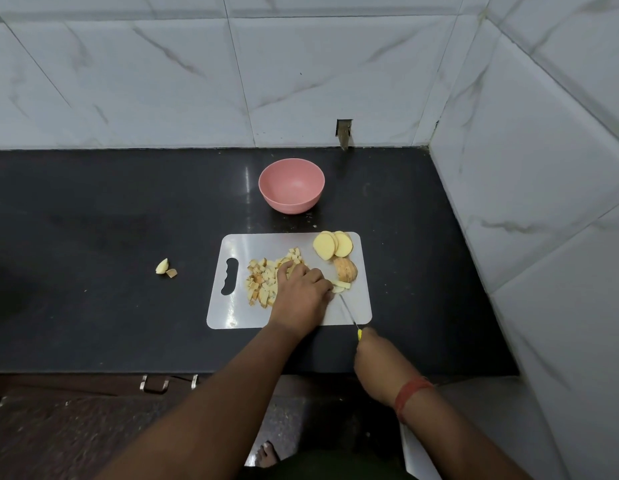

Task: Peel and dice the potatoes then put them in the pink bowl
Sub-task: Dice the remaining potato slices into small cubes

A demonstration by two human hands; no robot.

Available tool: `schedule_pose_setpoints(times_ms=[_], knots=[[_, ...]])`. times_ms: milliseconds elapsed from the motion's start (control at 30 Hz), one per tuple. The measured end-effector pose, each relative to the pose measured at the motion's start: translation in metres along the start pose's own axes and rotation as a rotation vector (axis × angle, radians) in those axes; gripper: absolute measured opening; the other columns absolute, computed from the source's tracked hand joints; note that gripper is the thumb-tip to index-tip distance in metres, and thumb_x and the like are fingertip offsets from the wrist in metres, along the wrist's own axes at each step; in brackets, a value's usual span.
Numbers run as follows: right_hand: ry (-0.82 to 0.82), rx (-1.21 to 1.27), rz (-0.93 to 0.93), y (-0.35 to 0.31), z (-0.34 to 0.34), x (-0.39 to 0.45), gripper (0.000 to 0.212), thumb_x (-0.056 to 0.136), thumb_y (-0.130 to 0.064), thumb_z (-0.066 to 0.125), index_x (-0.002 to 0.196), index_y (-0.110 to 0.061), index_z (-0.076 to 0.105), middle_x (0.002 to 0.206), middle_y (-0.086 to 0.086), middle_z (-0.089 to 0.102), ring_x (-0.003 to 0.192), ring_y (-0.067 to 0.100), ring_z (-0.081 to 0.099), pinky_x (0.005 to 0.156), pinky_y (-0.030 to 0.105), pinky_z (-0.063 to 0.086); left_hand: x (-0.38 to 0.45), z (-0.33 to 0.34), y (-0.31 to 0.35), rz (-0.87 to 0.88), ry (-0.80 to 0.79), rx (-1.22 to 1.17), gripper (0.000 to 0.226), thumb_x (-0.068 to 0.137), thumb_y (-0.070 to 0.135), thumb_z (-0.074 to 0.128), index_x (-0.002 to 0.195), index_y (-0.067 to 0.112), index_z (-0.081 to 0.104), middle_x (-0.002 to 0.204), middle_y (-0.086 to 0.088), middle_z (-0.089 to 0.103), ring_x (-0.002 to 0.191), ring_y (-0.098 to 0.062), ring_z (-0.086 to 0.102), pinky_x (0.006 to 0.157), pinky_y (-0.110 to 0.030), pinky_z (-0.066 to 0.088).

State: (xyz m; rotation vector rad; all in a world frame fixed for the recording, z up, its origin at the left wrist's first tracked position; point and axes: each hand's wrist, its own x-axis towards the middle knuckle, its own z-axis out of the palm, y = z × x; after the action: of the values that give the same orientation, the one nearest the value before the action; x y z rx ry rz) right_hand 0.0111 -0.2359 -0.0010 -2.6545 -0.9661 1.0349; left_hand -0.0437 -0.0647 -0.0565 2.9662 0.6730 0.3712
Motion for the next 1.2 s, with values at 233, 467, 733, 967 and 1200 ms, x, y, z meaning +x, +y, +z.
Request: schedule_pose_setpoints(times_ms=[233, 467, 733, 967, 1200], knots=[[0.023, -0.016, -0.038, -0.013, -0.005, 0.008, 0.01, 0.095, -0.007, 0.038, 0.105, -0.01, 0.038, 0.074, 0.001, 0.04, 0.058, 0.012, 0.037, 0.047, 0.025, 0.022, -0.009, 0.002, -0.005, -0.013, 0.028, -0.038, 0.014, 0.091, 0.033, 0.064, 0.092, 0.022, 0.073, 0.092, 0.006, 0.062, 0.093, -0.023, 0.054, 0.108, -0.052, 0.03], [-0.052, 0.017, -0.035, -0.016, -0.007, 0.013, 0.007, 0.098, -0.011, 0.036, 0.105, -0.013, 0.036, 0.115, 0.017, 0.056, 0.091, 0.029, 0.057, 0.055, 0.018, 0.029, -0.007, -0.001, -0.002, -0.043, 0.005, -0.045, 0.013, 0.091, 0.03, 0.065, 0.086, 0.023, 0.074, 0.087, 0.007, 0.063, 0.091, -0.022, 0.056, 0.109, -0.052, 0.029], [0.006, -0.03, -0.028, 0.001, -0.001, -0.002, 0.023, 0.096, -0.007, 0.036, 0.118, -0.004, 0.043, 0.107, 0.015, 0.06, 0.092, 0.029, 0.06, 0.068, 0.028, 0.038, -0.006, 0.002, -0.005, -0.046, 0.016, -0.046, 0.011, 0.09, 0.033, 0.068, 0.089, 0.024, 0.075, 0.089, 0.008, 0.063, 0.093, -0.022, 0.055, 0.109, -0.051, 0.027], [0.046, -0.035, -0.057, -0.015, -0.004, 0.01, 0.018, 0.095, -0.007, 0.037, 0.113, -0.007, 0.041, 0.083, 0.005, 0.047, 0.059, 0.013, 0.039, 0.048, 0.025, 0.025, -0.011, 0.002, -0.006, -0.082, 0.031, -0.058, 0.014, 0.09, 0.035, 0.066, 0.092, 0.024, 0.074, 0.092, 0.006, 0.06, 0.094, -0.023, 0.052, 0.105, -0.049, 0.031], [-0.037, 0.01, -0.023, -0.018, 0.003, 0.011, 0.018, 0.092, -0.004, 0.038, 0.109, -0.008, 0.038, 0.079, 0.003, 0.043, 0.071, 0.018, 0.046, 0.051, 0.025, 0.028, -0.009, 0.001, -0.004, -0.107, 0.026, -0.057, 0.013, 0.09, 0.034, 0.067, 0.086, 0.023, 0.074, 0.09, 0.008, 0.061, 0.093, -0.022, 0.052, 0.107, -0.05, 0.03]])
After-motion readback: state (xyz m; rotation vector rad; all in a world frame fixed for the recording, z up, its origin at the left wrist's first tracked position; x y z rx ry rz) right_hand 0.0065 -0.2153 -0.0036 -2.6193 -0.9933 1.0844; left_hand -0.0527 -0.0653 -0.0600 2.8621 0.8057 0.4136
